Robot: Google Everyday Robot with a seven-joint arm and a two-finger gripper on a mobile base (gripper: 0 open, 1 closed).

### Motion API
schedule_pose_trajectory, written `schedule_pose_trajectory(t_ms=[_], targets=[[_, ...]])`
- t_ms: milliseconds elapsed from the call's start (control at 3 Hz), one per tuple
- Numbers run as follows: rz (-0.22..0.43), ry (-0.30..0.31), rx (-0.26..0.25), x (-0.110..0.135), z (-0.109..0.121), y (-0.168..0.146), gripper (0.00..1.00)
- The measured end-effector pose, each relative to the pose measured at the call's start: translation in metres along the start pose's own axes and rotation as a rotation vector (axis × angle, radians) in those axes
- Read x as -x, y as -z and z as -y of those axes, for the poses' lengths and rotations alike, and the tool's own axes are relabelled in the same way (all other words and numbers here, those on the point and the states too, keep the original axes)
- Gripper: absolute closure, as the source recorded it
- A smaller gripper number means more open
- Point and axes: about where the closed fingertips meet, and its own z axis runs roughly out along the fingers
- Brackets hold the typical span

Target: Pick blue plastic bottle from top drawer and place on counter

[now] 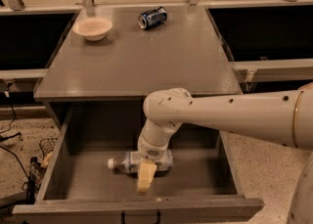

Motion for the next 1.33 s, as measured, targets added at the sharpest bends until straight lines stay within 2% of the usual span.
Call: schedule_pose_trajectory(t_ms=[333, 1333], targets=[[0.000, 0.000, 0.000, 0.0000, 0.0000, 0.0000, 0.16], [0.000, 0.000, 0.000, 0.0000, -0.0001, -0.0001, 0.86]])
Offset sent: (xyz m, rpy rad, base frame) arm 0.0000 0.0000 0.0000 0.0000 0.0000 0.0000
